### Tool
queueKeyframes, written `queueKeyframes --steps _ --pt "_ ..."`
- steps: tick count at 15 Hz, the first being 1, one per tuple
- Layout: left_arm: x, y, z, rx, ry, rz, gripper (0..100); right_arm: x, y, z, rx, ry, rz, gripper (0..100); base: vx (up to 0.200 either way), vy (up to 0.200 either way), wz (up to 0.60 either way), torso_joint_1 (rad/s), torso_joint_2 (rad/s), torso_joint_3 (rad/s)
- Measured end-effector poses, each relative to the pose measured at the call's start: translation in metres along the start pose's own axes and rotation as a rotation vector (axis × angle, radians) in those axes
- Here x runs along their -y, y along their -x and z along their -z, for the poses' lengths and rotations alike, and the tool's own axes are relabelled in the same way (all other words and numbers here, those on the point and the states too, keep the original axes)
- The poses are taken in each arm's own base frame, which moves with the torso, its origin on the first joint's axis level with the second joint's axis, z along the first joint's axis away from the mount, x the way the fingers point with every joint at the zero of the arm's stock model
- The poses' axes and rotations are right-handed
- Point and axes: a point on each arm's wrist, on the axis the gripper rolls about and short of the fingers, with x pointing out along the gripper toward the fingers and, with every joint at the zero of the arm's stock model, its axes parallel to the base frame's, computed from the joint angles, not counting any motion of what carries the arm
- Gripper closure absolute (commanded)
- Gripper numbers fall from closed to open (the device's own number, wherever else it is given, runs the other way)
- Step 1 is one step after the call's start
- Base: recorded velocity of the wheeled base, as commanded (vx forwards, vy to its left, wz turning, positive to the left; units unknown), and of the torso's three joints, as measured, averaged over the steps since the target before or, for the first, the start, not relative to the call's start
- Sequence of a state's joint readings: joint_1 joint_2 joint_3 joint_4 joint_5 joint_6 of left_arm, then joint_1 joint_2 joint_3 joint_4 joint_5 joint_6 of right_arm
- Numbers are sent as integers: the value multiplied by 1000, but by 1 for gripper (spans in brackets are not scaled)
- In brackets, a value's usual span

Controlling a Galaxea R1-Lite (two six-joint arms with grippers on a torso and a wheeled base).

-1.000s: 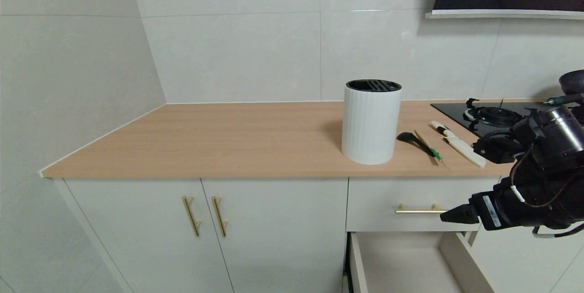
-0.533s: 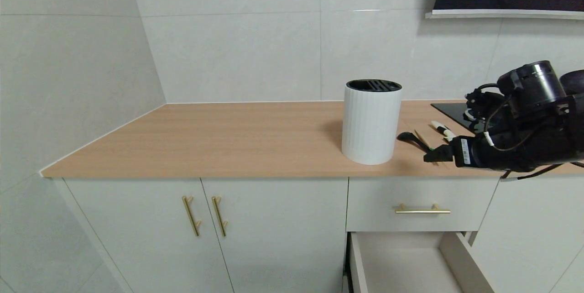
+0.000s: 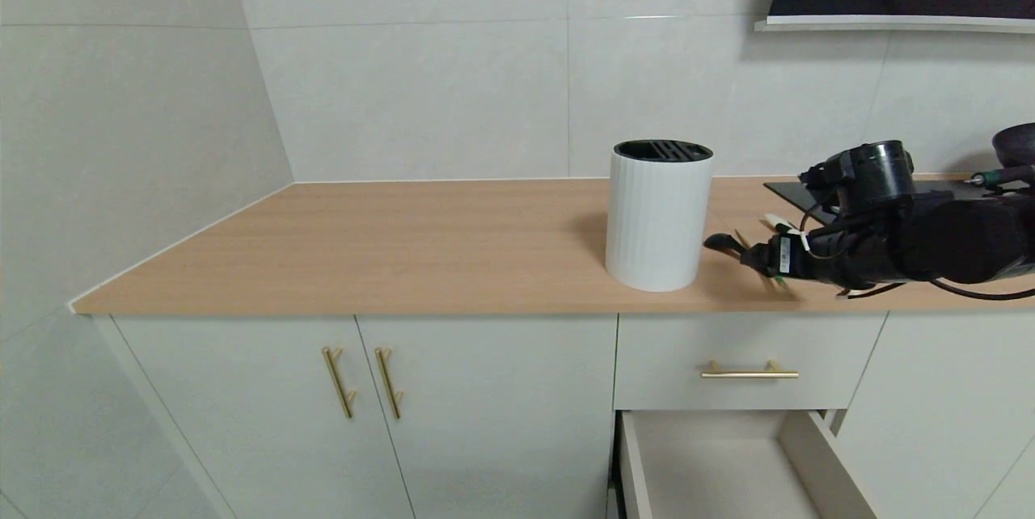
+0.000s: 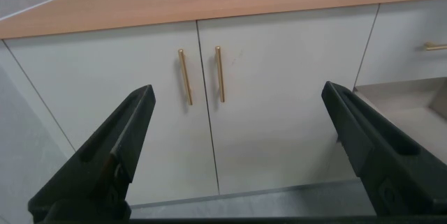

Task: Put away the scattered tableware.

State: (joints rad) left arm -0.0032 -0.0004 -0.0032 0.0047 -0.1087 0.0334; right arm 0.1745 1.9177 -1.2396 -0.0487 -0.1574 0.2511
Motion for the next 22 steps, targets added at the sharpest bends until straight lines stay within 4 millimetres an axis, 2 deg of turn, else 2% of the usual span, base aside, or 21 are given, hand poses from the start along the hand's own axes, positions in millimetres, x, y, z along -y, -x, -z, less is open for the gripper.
queueKeyframes --steps 5,12,13,22 --pt "0 0 0 0 0 0 0 10 -28 5 -27 -14 55 0 0 0 0 0 0 0" --pt "0 0 0 0 0 0 0 12 -46 9 -44 -37 82 0 0 0 0 0 0 0" --pt "0 0 0 0 0 0 0 13 -47 9 -41 -39 82 100 0 0 0 0 0 0" --pt "0 0 0 0 0 0 0 15 -52 9 -38 -53 87 100 0 0 0 0 0 0"
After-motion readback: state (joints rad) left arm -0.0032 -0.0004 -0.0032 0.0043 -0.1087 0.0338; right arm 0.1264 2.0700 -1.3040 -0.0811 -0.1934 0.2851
